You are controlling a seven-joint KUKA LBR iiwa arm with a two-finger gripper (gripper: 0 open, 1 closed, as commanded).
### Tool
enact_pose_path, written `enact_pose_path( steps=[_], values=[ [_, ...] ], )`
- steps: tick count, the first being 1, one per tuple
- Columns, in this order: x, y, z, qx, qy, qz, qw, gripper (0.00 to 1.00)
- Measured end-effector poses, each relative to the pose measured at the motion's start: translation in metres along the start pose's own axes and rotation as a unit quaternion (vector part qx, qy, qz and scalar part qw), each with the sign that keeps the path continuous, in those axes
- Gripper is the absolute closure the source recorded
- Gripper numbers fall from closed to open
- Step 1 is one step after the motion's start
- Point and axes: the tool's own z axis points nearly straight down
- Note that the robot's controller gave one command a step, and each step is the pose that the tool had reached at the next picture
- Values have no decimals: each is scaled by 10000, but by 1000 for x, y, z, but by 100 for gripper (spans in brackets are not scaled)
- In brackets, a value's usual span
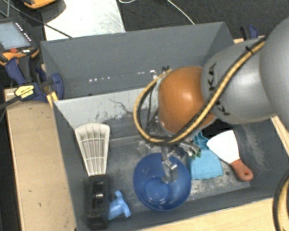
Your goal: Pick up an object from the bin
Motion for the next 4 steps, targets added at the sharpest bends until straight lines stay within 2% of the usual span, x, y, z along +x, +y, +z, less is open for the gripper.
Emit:
enact_pose_path(
  steps=[1, 4],
  values=[
    [-4, 39, -3, 12, 30, 1480, 9890, 100],
    [-2, 39, -17, 12, 65, 1488, 9888, 100]
  ],
)
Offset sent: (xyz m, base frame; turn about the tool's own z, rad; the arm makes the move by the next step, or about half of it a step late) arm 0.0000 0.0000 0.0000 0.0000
